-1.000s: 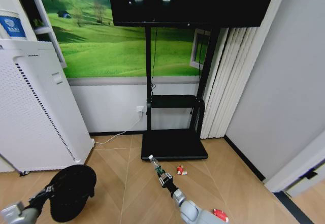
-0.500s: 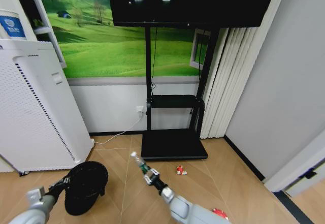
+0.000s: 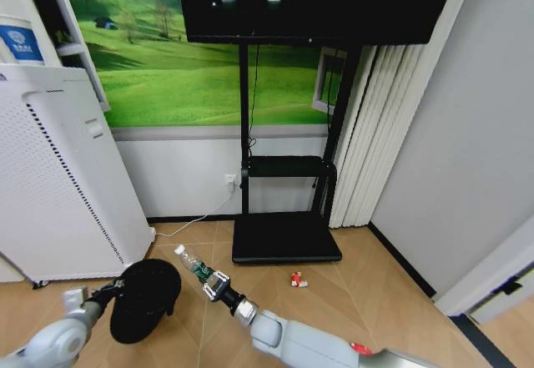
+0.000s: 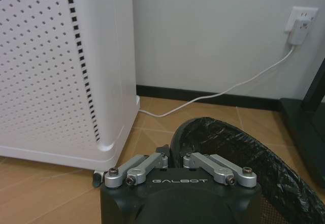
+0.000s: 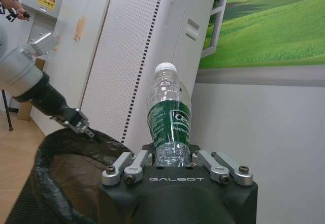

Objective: Pick up the trash bin and place the garbage on the floor into it.

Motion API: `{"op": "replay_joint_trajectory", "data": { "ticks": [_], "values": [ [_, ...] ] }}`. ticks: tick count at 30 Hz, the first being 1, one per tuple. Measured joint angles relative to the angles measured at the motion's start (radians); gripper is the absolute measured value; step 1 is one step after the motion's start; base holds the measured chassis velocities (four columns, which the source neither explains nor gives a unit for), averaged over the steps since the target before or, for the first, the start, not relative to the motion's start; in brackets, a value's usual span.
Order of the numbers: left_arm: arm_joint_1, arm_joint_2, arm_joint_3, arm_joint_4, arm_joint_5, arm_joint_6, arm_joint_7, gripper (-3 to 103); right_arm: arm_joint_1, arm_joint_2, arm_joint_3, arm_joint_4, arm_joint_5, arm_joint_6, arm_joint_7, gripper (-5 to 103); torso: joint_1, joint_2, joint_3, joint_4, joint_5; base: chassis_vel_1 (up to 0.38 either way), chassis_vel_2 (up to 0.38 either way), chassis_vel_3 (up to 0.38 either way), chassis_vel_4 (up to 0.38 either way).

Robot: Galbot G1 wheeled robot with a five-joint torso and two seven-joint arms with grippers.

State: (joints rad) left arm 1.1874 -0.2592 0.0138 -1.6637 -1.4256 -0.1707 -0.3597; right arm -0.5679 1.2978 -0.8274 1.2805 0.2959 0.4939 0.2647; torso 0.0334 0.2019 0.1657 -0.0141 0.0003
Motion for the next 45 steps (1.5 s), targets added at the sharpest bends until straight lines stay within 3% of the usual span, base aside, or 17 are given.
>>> {"op": "replay_joint_trajectory", "data": {
  "ticks": [6, 10, 23, 29, 37, 38, 45],
  "values": [
    [-0.153, -0.026, 0.144, -0.013, -0.019, 0.011, -0.020, 7, 0.012, 0.037, -0.021, -0.047, 0.014, 0.001, 0.001, 29, 0.000, 0.000, 0.000, -0.0003, -0.0005, 0.000, 0.000, 0.000, 0.000],
    [-0.168, -0.027, 0.170, -0.030, -0.017, 0.017, -0.024, 7, 0.006, 0.065, -0.027, -0.099, 0.009, 0.011, 0.000, 29, 0.000, 0.000, 0.000, -0.0001, -0.0004, 0.000, 0.000, 0.000, 0.000],
    [-0.072, -0.006, 0.103, -0.076, 0.027, 0.033, -0.006, 7, 0.003, 0.107, -0.033, -0.169, 0.006, 0.022, -0.001, 29, 0.000, 0.000, 0.000, -0.0001, -0.0003, 0.000, 0.000, 0.000, 0.000],
    [-0.057, -0.019, 0.091, -0.081, 0.040, 0.036, 0.001, 7, -0.014, 0.170, -0.042, -0.210, -0.023, 0.009, 0.047, 29, 0.000, 0.000, 0.000, -0.0001, -0.0003, 0.000, 0.000, 0.000, 0.000],
    [-0.059, -0.035, 0.094, -0.078, 0.048, 0.036, 0.002, 7, -0.019, 0.193, -0.051, -0.225, -0.043, -0.008, 0.114, 28, 0.000, 0.000, 0.000, -0.0001, -0.0003, 0.000, 0.000, 0.000, 0.000],
    [-0.060, -0.037, 0.095, -0.078, 0.050, 0.036, 0.002, 7, -0.019, 0.195, -0.053, -0.224, -0.032, -0.015, 0.125, 38, 0.000, 0.000, 0.000, -0.0001, -0.0003, 0.000, 0.000, 0.000, 0.000],
    [-0.070, -0.051, 0.108, -0.075, 0.055, 0.037, 0.003, 7, -0.024, 0.205, -0.058, -0.219, -0.014, -0.025, 0.141, 60, 0.000, 0.000, 0.000, -0.0001, -0.0003, 0.000, 0.000, 0.000, 0.000]
  ]
}}
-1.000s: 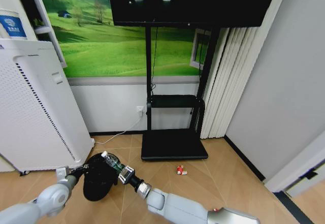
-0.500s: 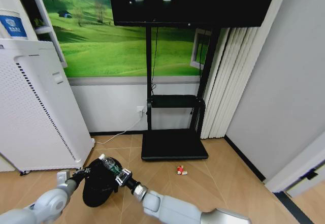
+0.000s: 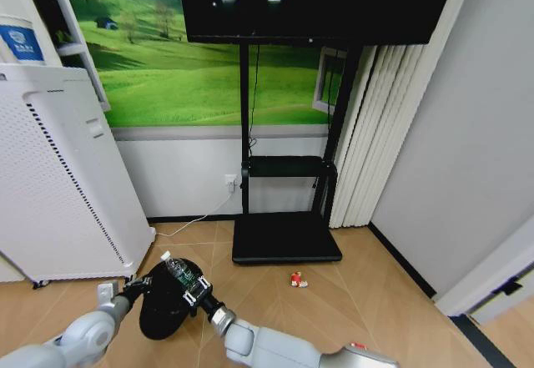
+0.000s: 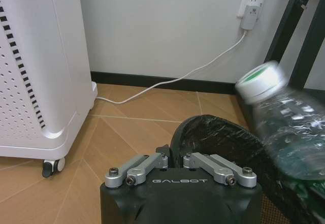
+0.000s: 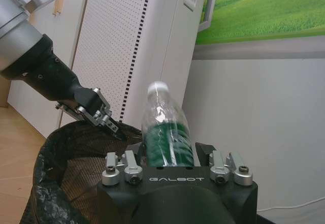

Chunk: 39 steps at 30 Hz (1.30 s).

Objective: Pick up the trash bin and place the garbage on the floor into it.

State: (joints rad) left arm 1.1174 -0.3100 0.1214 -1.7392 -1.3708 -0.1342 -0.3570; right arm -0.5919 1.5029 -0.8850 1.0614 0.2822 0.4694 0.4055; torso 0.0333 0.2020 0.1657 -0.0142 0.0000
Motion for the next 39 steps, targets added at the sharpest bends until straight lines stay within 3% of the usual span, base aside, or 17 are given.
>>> {"op": "replay_joint_trajectory", "data": {
  "ticks": [10, 15, 21, 25, 27, 33, 39],
  "values": [
    [0.008, -0.020, -0.001, 0.005, 0.015, -0.005, -0.006, 7, 0.005, -0.007, 0.016, 0.014, -0.001, -0.014, 0.038, 99, 0.000, 0.000, 0.000, 0.0000, 0.0003, 0.000, 0.000, 0.000, 0.000],
    [0.099, -0.006, -0.089, -0.005, 0.025, -0.008, 0.006, 7, 0.034, -0.045, 0.061, 0.030, 0.024, -0.024, 0.051, 100, 0.000, 0.000, 0.000, 0.0000, 0.0002, 0.000, 0.000, 0.000, 0.000],
    [0.196, 0.017, -0.174, -0.034, 0.036, -0.028, 0.008, 7, 0.055, -0.141, 0.158, 0.050, 0.101, -0.031, 0.074, 100, 0.000, 0.000, 0.000, 0.0002, 0.0004, 0.000, 0.000, 0.000, 0.000],
    [0.200, 0.020, -0.182, -0.046, 0.035, -0.033, 0.001, 7, 0.025, -0.182, 0.230, 0.052, 0.098, -0.025, 0.075, 100, 0.000, 0.000, 0.000, -0.0002, 0.0002, 0.000, 0.000, 0.000, 0.000],
    [0.195, 0.031, -0.186, -0.058, 0.029, -0.036, -0.006, 7, -0.035, -0.235, 0.337, 0.060, 0.076, -0.008, 0.071, 100, 0.000, 0.000, 0.000, 0.0000, 0.0002, 0.000, 0.000, 0.000, 0.000],
    [0.187, 0.059, -0.188, -0.073, 0.016, -0.037, -0.015, 7, -0.160, -0.301, 0.513, 0.028, 0.015, 0.047, 0.055, 100, 0.000, 0.000, 0.000, -0.0004, 0.0003, 0.000, 0.000, 0.000, 0.000],
    [0.185, 0.059, -0.183, -0.086, 0.016, -0.037, -0.031, 7, -0.218, -0.322, 0.574, 0.036, 0.017, 0.073, 0.044, 100, 0.000, 0.000, 0.000, 0.0000, 0.0003, 0.000, 0.000, 0.000, 0.000]
  ]
}}
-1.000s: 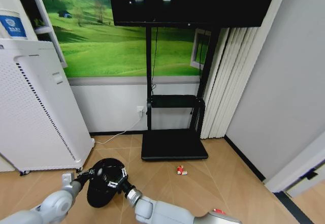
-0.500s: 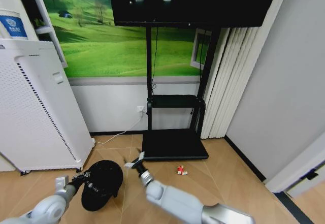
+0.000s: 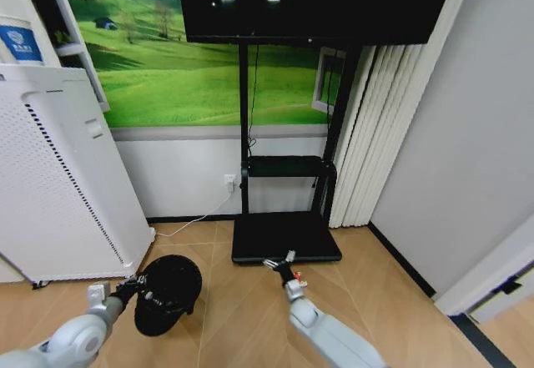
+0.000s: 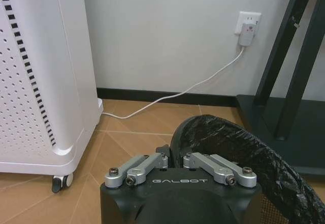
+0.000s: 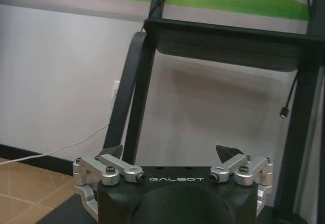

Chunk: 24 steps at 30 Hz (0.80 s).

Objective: Pick up the trash bin and place the garbage on the floor into it.

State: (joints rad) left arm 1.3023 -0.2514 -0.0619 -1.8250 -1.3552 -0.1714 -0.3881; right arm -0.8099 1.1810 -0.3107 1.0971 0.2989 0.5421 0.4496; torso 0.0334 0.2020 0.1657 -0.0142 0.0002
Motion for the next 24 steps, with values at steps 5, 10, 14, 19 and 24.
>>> {"op": "replay_joint_trajectory", "data": {
  "ticks": [5, 10, 14, 19, 24],
  "values": [
    [0.007, -0.007, 0.003, -0.010, 0.008, 0.000, -0.006, 7, -0.061, -0.011, 0.039, 0.053, -0.024, 0.012, -0.001, 100, 0.000, 0.000, 0.000, 0.0000, -0.0001, 0.000, 0.000, 0.000, 0.000],
    [0.011, -0.009, 0.003, -0.015, 0.015, -0.002, -0.006, 7, -0.097, -0.005, 0.058, 0.083, -0.041, 0.016, 0.000, 100, 0.000, 0.000, 0.000, 0.0000, -0.0001, 0.000, 0.000, 0.000, 0.000],
    [0.011, -0.017, 0.003, -0.013, 0.023, -0.003, -0.006, 7, -0.115, -0.002, 0.074, 0.085, -0.041, 0.033, -0.001, 100, 0.000, 0.000, 0.000, 0.0001, -0.0003, 0.000, 0.000, 0.000, 0.000],
    [0.012, -0.026, 0.008, -0.009, 0.031, -0.003, -0.006, 7, -0.129, -0.003, 0.089, 0.086, -0.043, 0.043, -0.004, 100, 0.000, 0.000, 0.000, 0.0001, -0.0003, 0.006, -0.098, -0.009, 0.122],
    [0.011, -0.033, 0.012, -0.010, 0.034, -0.003, -0.006, 7, -0.140, -0.004, 0.101, 0.083, -0.057, 0.048, -0.013, 100, 0.000, 0.000, 0.000, -0.0001, -0.0002, 0.024, -0.281, -0.014, 0.299]
  ]
}}
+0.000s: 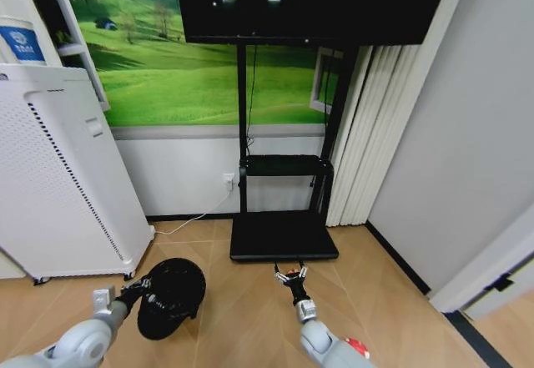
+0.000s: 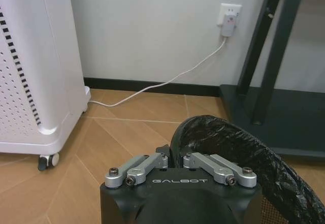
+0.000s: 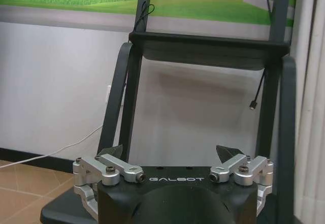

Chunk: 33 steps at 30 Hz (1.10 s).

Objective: Pick up the trash bin and place the garbage on the floor into it.

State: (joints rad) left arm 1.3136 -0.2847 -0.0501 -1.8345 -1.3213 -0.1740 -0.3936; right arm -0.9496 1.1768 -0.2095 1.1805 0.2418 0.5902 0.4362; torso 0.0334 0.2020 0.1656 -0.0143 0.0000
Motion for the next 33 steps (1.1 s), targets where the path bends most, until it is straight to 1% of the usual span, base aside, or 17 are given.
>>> {"op": "replay_joint_trajectory", "data": {
  "ticks": [2, 4, 5, 8, 10, 13, 17, 23, 33],
  "values": [
    [0.001, -0.006, 0.001, -0.001, 0.003, 0.000, 0.001, 7, -0.006, 0.000, 0.011, -0.007, -0.036, -0.001, -0.001, 100, 0.000, 0.000, 0.000, 0.0001, 0.0001, -0.004, -0.376, 0.001, 0.386],
    [0.002, -0.008, 0.002, -0.001, 0.005, 0.000, 0.002, 7, -0.008, -0.002, 0.015, -0.007, -0.047, -0.003, -0.001, 100, 0.000, 0.000, 0.000, 0.0001, 0.0005, -0.062, -0.395, 0.006, 0.382],
    [0.004, -0.013, 0.004, -0.001, 0.010, 0.000, 0.002, 7, -0.012, -0.005, 0.019, -0.007, -0.064, -0.013, 0.003, 100, -0.001, 0.000, 0.000, 0.0001, -0.0003, -0.062, -0.344, 0.062, 0.374],
    [0.006, -0.023, 0.010, -0.001, 0.018, 0.000, 0.004, 7, -0.015, -0.006, 0.021, -0.007, -0.081, -0.029, 0.008, 100, -0.001, 0.000, 0.000, -0.0003, 0.0005, -0.090, -0.284, 0.087, 0.273],
    [0.005, -0.027, 0.013, 0.001, 0.021, 0.000, 0.005, 7, -0.015, -0.006, 0.019, -0.007, -0.082, -0.037, 0.008, 100, 0.000, 0.000, 0.000, -0.0005, 0.0002, -0.118, -0.187, 0.114, 0.077],
    [0.001, -0.031, 0.017, 0.005, 0.022, 0.000, 0.006, 7, -0.015, 0.001, 0.015, -0.009, -0.088, -0.041, 0.008, 100, 0.000, 0.000, 0.000, 0.0000, 0.0001, -0.095, -0.025, 0.109, 0.019],
    [-0.001, -0.034, 0.018, 0.008, 0.023, 0.000, 0.006, 7, -0.013, 0.012, 0.007, -0.017, -0.100, -0.047, 0.011, 100, 0.000, 0.000, 0.000, 0.0002, -0.0002, -0.035, 0.081, 0.051, -0.060],
    [0.002, -0.042, 0.023, 0.011, 0.031, 0.000, 0.009, 7, -0.005, 0.003, -0.007, -0.019, -0.075, -0.056, -0.001, 100, 0.000, 0.000, 0.000, 0.0002, -0.0001, -0.008, 0.051, 0.016, -0.033],
    [-0.005, -0.053, 0.037, 0.021, 0.040, 0.000, 0.014, 7, 0.011, 0.003, -0.015, -0.051, -0.067, -0.030, -0.035, 100, 0.000, 0.000, 0.000, 0.0002, -0.0001, -0.021, 0.014, 0.014, -0.016]
  ]
}}
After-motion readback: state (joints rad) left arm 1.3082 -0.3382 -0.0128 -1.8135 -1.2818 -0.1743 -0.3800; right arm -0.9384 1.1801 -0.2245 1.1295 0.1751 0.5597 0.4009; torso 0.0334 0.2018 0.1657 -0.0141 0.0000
